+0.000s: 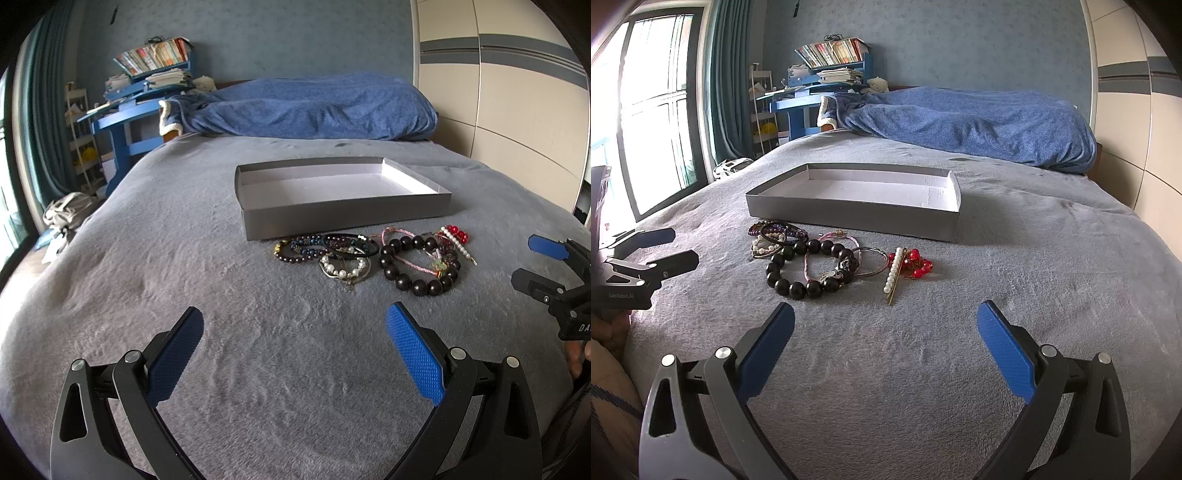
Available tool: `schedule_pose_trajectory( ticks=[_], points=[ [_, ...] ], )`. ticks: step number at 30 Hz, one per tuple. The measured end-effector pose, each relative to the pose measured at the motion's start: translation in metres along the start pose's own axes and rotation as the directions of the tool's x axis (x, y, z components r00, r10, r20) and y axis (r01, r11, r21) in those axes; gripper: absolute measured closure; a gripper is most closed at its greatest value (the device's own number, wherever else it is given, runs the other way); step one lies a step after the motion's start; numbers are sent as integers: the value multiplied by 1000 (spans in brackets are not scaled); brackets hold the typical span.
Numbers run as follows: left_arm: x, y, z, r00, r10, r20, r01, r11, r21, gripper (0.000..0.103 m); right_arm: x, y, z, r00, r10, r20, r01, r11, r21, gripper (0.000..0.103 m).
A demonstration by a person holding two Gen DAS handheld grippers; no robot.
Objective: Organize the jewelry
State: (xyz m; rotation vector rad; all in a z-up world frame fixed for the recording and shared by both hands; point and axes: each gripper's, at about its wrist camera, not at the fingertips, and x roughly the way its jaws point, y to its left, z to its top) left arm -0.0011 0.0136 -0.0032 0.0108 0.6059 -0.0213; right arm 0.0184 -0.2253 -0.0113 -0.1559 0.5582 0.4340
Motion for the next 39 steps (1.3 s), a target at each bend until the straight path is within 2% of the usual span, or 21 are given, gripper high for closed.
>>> schedule_pose_trajectory(
  ticks=[36, 39],
  points=[
    [1, -3, -3, 1000, 1, -11, -1, 1000, 13, 5, 2, 0, 0, 1000, 10, 0, -10, 1000, 20, 5],
    [1, -5, -1, 1000, -15, -13, 15, 1000, 20, 5, 2, 0, 0, 1000, 9, -1, -9, 1000, 21, 5]
  ],
)
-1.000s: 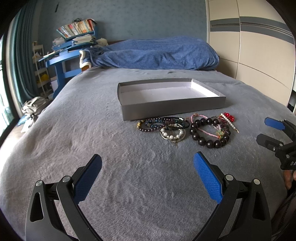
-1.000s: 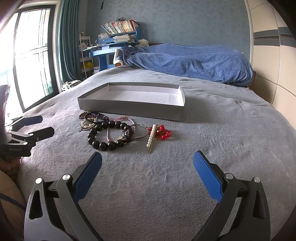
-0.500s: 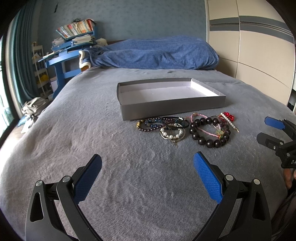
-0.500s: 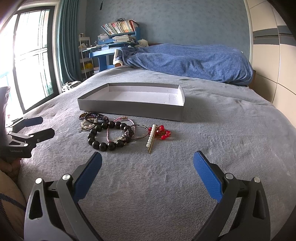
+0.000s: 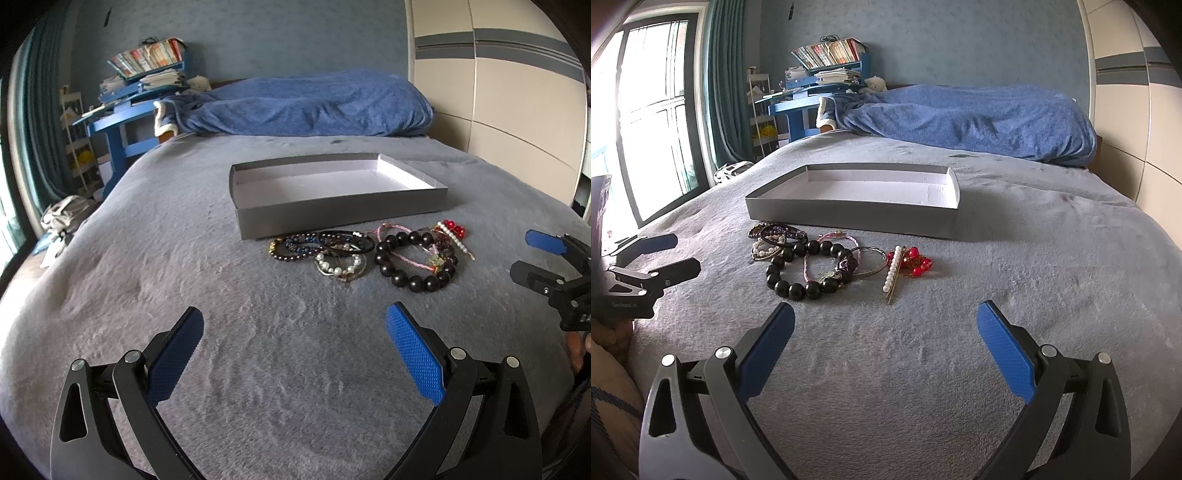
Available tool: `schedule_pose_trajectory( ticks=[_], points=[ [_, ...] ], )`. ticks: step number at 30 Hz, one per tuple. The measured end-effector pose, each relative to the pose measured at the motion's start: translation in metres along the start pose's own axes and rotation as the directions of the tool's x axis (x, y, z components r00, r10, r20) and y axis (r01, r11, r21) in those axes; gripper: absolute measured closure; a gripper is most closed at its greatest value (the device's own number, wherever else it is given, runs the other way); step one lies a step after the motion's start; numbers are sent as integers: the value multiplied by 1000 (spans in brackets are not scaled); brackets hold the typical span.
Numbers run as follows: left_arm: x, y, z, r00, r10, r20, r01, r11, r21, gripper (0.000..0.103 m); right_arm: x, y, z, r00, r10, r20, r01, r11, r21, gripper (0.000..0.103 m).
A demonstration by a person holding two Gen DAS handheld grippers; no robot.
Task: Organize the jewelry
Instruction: 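Grasp the dark red bead bracelet with the left tool while the right tool grasps the pearl hairpin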
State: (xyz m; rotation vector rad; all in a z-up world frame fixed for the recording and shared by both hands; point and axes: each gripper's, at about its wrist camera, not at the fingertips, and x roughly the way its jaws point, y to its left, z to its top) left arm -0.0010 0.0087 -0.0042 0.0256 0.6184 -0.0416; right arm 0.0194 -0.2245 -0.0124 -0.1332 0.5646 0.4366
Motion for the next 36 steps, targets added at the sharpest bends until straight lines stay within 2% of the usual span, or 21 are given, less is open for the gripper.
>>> schedule_pose_trajectory(
  ticks=[5, 9, 11, 16, 19, 25, 29, 32, 35, 36],
  points=[
    [3, -5, 4, 999, -21, -26, 22, 999, 39, 7, 3, 4, 0, 1000, -15, -14, 15, 1000, 0, 5],
    [4, -1, 12, 999, -3, -38, 5, 999, 34, 7, 5, 7, -1, 1000, -22, -22, 22, 1000, 12, 6],
    [6, 3, 18, 999, -6, -50, 7, 1000, 21, 8, 4, 6, -1, 999, -26, -26, 26, 1000, 18, 10],
    [19, 14, 32, 994, -26, -102, 24, 999, -21, 31, 5, 8, -1, 998, -32, -45, 33, 999, 26, 15],
    [28, 26, 40, 991, -39, -126, 30, 997, -68, 39, 5, 0, 0, 998, -30, -54, 32, 999, 41, 19],
    [50, 43, 48, 983, -65, -171, 40, 988, -148, 53, 10, -6, 3, 996, -24, -90, 30, 997, 68, 22],
    [73, 52, 52, 970, -102, -220, 55, 976, -210, 58, 18, -14, 9, 991, -21, -129, 33, 995, 90, 27],
    [86, 52, 55, 963, -120, -241, 66, 974, -219, 59, 23, -20, 14, 989, -16, -149, 32, 994, 107, 28],
    [96, 49, 57, 959, -120, -258, 66, 976, -208, 65, 29, -22, 19, 986, -16, -166, 33, 994, 106, 29],
    [99, 48, 58, 958, -116, -264, 63, 978, -200, 74, 31, -21, 21, 985, -15, -171, 33, 994, 103, 32]
  ],
)
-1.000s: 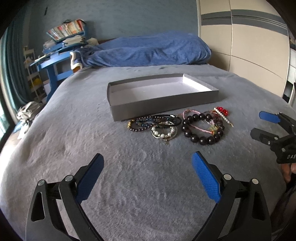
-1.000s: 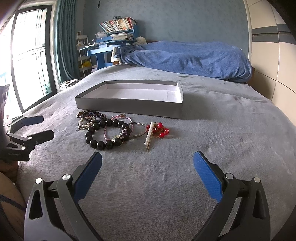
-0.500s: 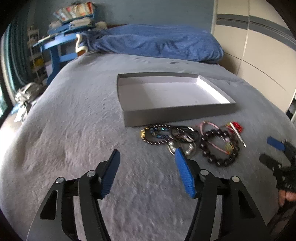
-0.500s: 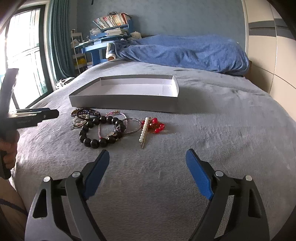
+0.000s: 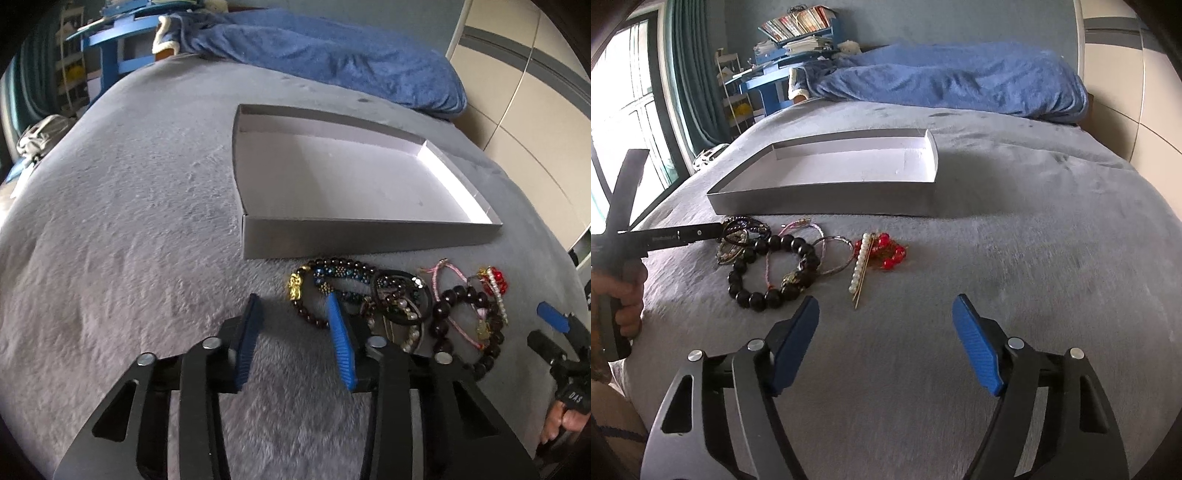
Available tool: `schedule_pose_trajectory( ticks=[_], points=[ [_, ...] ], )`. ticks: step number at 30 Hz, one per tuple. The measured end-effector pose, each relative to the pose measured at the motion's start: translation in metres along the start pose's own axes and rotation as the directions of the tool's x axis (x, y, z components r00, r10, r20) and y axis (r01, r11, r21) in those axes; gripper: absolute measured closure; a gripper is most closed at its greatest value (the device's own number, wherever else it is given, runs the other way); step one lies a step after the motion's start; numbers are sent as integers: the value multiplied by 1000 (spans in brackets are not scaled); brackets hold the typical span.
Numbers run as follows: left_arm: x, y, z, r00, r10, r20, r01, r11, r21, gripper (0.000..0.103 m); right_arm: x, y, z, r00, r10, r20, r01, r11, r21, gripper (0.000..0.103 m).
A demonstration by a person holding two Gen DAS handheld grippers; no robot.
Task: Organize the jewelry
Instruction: 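Grasp the dark red bead bracelet with the left tool while the right tool grasps the pearl hairpin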
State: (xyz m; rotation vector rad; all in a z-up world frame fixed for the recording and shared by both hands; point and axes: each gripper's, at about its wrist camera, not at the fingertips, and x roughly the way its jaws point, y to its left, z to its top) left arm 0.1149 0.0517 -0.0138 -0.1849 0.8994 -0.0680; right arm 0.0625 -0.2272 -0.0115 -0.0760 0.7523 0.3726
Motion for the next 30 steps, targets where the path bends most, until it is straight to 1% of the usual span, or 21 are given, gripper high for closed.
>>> schedule_pose_trajectory(
  ticks=[1, 2, 3, 4, 6, 8, 12, 18, 22, 25, 26, 27, 29, 30],
  points=[
    [2, -1, 1, 1000, 5, -5, -5, 1000, 6, 85, 3, 0, 3, 1000, 1, -6, -1, 1000, -4, 34],
    [3, -1, 1, 1000, 11, -10, -11, 1000, 17, 90, 6, 0, 5, 1000, 2, -15, -2, 1000, -8, 37],
    [3, -3, 0, 1000, 22, -8, -22, 999, 30, 96, 10, 1, 7, 1000, 2, -24, -3, 1000, -14, 42],
    [2, -3, 0, 1000, 25, -6, -24, 999, 41, 96, 13, 2, 9, 999, 4, -33, -5, 1000, -16, 46],
    [0, -3, -3, 999, 33, 4, -33, 998, 61, 96, 21, 2, 13, 999, 4, -54, -4, 1000, -11, 57],
    [-4, -3, -7, 999, 39, 13, -40, 996, 75, 96, 24, 0, 14, 998, 2, -62, -2, 1000, 1, 62],
    [-14, 8, -15, 999, 45, 28, -47, 997, 69, 96, 29, -5, 17, 997, 8, -72, -5, 1000, 29, 67],
    [-34, 27, -31, 998, 57, 42, -58, 998, 32, 96, 32, 4, 18, 996, 39, -83, -39, 999, 10, 75],
    [-42, 29, -44, 998, 57, 39, -58, 998, 40, 96, 41, 11, 19, 992, 55, -112, -56, 998, -4, 79],
    [-45, 28, -49, 998, 59, 33, -60, 997, 55, 96, 47, 12, 20, 989, 61, -131, -63, 998, -8, 85],
    [-45, 27, -49, 998, 60, 32, -61, 996, 58, 96, 48, 12, 20, 989, 64, -133, -65, 998, -8, 89],
    [-45, 27, -48, 998, 60, 33, -62, 996, 58, 95, 49, 11, 20, 988, 69, -136, -70, 998, -4, 92],
    [-42, 27, -45, 997, 67, 27, -68, 996, 57, 89, 48, 12, 19, 989, 73, -132, -74, 997, -1, 94],
    [-41, 26, -44, 998, 66, 24, -67, 996, 58, 85, 47, 12, 19, 989, 75, -127, -76, 997, -2, 95]
  ],
)
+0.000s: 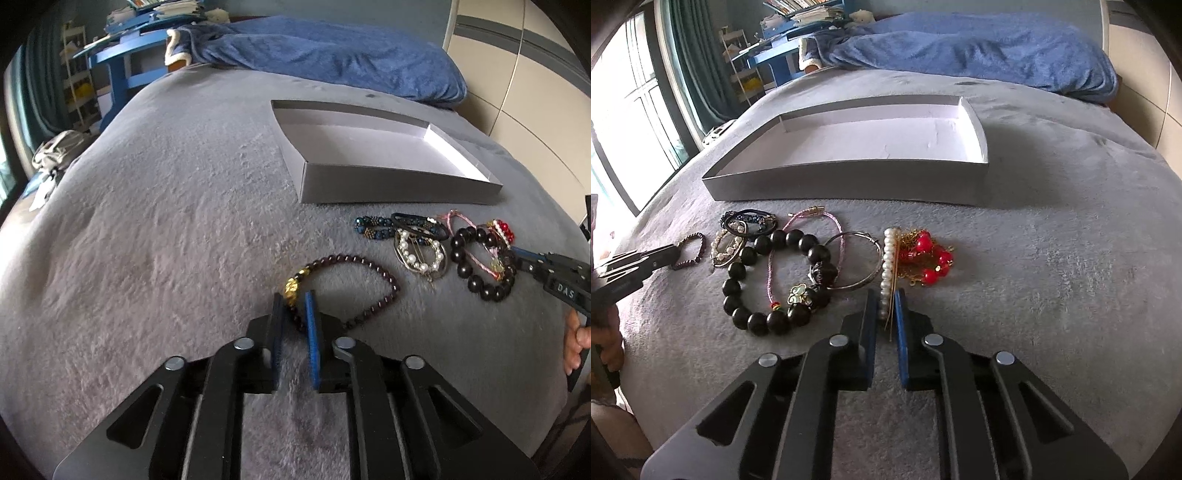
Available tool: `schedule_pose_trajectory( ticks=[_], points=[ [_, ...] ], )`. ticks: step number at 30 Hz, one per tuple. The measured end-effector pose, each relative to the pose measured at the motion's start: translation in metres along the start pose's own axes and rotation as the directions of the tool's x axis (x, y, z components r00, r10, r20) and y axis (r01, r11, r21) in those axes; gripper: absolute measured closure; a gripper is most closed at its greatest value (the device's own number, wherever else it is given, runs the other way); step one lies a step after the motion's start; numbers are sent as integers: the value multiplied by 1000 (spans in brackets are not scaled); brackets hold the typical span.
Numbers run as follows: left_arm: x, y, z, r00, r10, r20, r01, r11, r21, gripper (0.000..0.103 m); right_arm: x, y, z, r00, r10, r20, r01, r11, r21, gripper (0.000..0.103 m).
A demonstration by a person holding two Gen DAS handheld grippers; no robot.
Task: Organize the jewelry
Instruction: 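Grasp the dark red bead bracelet with the left tool while the right tool grasps the pearl hairpin, then carry both items into the grey tray and open both tools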
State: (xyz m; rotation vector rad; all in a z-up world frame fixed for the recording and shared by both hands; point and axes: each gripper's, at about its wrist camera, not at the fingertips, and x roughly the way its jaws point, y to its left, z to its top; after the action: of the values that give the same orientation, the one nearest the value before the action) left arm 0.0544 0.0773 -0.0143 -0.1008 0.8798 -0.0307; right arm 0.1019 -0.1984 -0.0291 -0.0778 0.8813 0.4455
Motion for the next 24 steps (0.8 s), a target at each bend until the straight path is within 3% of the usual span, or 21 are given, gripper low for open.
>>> schedule_pose_trajectory(
  ticks=[3, 8, 12, 15, 24],
  points=[
    [7, -6, 7, 1000, 10, -9, -10, 999, 31, 69, -4, 1, -3, 1000, 1, 11, -1, 1000, -1, 95],
    [15, -12, 11, 998, 52, -20, -51, 997, 66, 67, -9, 5, -8, 1000, 0, 13, 0, 1000, -14, 95],
    [16, -17, 10, 997, 74, -19, -71, 993, 98, 78, -5, 6, -6, 1000, -7, 4, 7, 1000, -17, 95],
    [15, -20, 9, 997, 81, -9, -79, 991, 110, 93, -2, 6, -2, 1000, -9, -2, 9, 1000, -16, 95],
    [3, -23, 9, 997, 65, 29, -68, 991, 115, 95, -7, 4, -2, 1000, 10, 28, -10, 1000, -3, 97]
  ],
)
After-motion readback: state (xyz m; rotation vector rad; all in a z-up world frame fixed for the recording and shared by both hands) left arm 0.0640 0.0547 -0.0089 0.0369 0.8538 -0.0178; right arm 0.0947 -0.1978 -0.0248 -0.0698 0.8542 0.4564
